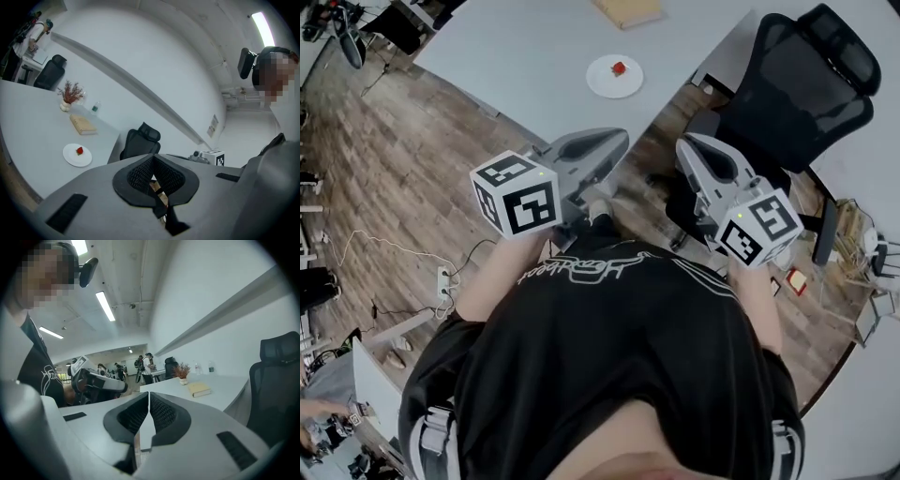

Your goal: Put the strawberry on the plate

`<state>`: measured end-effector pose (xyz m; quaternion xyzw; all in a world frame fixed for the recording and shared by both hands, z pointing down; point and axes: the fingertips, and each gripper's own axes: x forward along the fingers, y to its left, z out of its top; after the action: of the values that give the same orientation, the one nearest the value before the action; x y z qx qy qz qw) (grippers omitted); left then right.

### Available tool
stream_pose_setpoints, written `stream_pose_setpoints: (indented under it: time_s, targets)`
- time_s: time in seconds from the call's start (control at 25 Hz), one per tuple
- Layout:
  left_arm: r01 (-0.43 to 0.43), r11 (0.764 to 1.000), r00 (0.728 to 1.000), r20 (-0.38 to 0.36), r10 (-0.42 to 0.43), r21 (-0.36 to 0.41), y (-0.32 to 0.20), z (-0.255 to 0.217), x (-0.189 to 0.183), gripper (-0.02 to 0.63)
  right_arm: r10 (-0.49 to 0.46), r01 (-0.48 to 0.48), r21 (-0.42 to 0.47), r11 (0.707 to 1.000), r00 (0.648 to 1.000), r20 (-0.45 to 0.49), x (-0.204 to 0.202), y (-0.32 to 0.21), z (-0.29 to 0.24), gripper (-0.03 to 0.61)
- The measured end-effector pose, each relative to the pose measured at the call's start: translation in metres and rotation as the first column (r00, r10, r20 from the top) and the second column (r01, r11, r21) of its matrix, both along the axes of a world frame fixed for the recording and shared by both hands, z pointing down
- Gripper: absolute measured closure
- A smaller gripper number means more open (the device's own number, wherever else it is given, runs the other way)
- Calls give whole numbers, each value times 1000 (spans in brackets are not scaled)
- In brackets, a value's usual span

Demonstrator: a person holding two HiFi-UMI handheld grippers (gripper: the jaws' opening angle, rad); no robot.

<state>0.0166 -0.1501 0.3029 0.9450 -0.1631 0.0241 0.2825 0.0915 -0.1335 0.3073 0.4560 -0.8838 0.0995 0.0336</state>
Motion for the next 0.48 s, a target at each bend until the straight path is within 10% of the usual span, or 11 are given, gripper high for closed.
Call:
stream_pose_setpoints:
  time_s: [0.48]
  targets:
    - [-37, 998, 999, 5, 37, 47, 112, 1, 18, 607, -12, 12, -11, 1000, 1000, -3, 11, 120, 5, 569]
